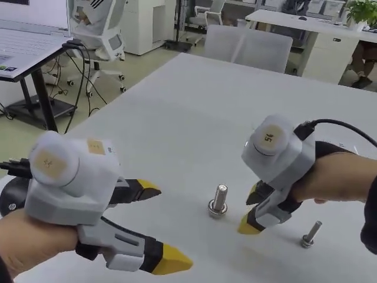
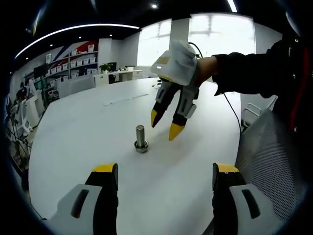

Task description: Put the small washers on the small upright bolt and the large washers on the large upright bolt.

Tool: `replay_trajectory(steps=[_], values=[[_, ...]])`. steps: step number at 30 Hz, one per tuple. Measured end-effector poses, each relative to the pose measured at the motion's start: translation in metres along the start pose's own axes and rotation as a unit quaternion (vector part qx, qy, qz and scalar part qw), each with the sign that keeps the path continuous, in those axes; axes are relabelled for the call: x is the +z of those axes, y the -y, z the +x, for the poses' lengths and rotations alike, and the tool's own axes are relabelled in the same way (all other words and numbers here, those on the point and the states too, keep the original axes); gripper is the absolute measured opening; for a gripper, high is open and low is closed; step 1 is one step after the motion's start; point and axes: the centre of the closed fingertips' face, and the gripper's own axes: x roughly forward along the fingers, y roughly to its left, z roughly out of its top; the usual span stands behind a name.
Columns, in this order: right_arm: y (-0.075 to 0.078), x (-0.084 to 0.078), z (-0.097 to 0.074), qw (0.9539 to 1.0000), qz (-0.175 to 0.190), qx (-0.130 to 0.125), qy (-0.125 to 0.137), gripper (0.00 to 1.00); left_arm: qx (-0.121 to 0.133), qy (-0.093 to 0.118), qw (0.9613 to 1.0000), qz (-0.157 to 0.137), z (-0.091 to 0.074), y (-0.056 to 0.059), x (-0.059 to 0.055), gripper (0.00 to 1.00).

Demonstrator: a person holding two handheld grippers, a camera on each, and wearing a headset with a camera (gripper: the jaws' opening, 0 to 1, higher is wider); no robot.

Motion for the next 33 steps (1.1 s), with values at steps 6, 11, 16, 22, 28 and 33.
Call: replay_trajectory(steps=[6, 11, 16, 22, 28, 33], values=[[-0.001, 0.005, -0.013, 0.9991, 0.017, -0.012, 0.037, 0.49, -0.002, 0.0, 1.0, 0.006, 0.0, 0.001, 0.006, 0.79], [-0.003, 0.006, -0.023, 0.9975, 0.025, -0.021, 0.063, 0.55, -0.005, 0.003, 0.9999, 0.01, 0.001, 0.002, 0.012, 0.79], [-0.008, 0.005, -0.03, 0.9954, 0.032, -0.029, 0.086, 0.61, -0.008, 0.001, 0.9999, 0.013, 0.003, 0.004, 0.014, 0.79], [-0.018, 0.009, -0.04, 0.9917, 0.031, -0.036, 0.119, 0.69, -0.011, 0.002, 0.9998, 0.016, 0.005, 0.009, 0.018, 0.79], [-0.026, 0.017, -0.057, 0.9841, 0.042, -0.048, 0.166, 0.74, -0.011, 0.005, 0.9998, 0.017, 0.004, 0.012, 0.022, 0.79], [-0.039, 0.02, -0.072, 0.9775, 0.041, -0.058, 0.199, 0.75, -0.013, 0.005, 0.9997, 0.018, 0.004, 0.017, 0.023, 0.79]])
